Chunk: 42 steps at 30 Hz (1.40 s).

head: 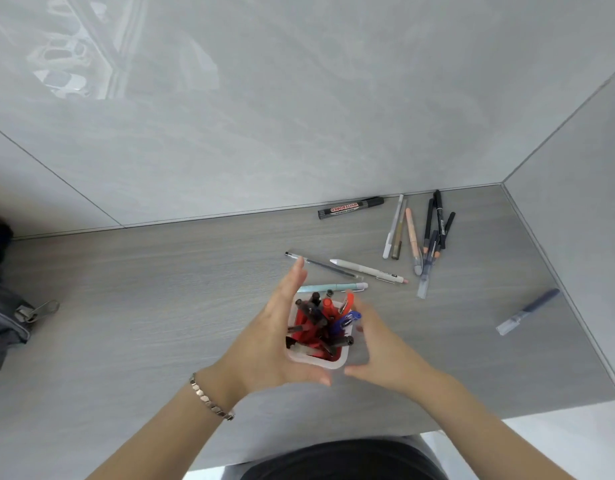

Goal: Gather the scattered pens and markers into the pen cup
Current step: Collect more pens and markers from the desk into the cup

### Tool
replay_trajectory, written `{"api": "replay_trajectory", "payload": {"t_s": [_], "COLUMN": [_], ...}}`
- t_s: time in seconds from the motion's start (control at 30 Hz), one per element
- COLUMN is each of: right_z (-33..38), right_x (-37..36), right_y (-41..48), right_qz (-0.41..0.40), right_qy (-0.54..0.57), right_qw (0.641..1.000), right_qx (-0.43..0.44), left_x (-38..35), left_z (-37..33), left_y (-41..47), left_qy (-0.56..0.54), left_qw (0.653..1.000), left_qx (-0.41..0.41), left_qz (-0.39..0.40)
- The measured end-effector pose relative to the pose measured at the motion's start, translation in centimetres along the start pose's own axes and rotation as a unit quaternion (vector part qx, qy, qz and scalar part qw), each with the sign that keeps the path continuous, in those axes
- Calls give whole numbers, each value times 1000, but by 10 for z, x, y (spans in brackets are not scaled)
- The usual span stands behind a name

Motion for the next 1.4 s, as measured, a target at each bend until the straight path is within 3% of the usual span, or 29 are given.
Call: {"api": "replay_trajectory", "payload": {"t_s": [0.07,0.2,0.33,0.4,0.57,0.67,0.8,1.07,1.23,1.4], "right_z": [-2,-9,-26,-28,-19,-6,9,10,28,42], "right_x": [20,56,68,70,77,73,51,44,64,83], "right_y": [6,40,77,87,101,109,123,124,89,20], "right_qz": [-46,-211,-148,-117,-82,-101,-91,-57,-148,-57], "right_qy": [-88,-171,-310,-351,-333,-265,-239,-380,-274,-189], "right_qw": [995,961,933,922,932,954,965,922,950,980], "right_qx": [-1,-54,-109,-115,-119,-98,-57,-40,-21,-23], "left_x": [-6,-7,1,1,4,17,29,23,21,21], "left_z": [10,10,1,-1,6,9,16,15,11,4], "left_y": [-4,1,4,2,-19,-31,-37,-28,-16,0], "left_qy": [-31,-29,73,75,-42,-64,-27,-23,6,175], "left_qw": [998,995,989,989,975,960,955,962,974,951], "left_qx": [46,98,113,121,156,173,195,179,167,93], "left_qz": [5,21,54,30,-150,-213,-221,-206,-155,-238]}}
Point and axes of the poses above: each hand's wrist, its own y-axis towards the middle knuckle, its own x-axis out of the back of the hand, z = x × y, the point moved 1 cm from there along y, towards the middle knuckle, and after that the axes turned 4 degrees about z, right-handed, at the moved point
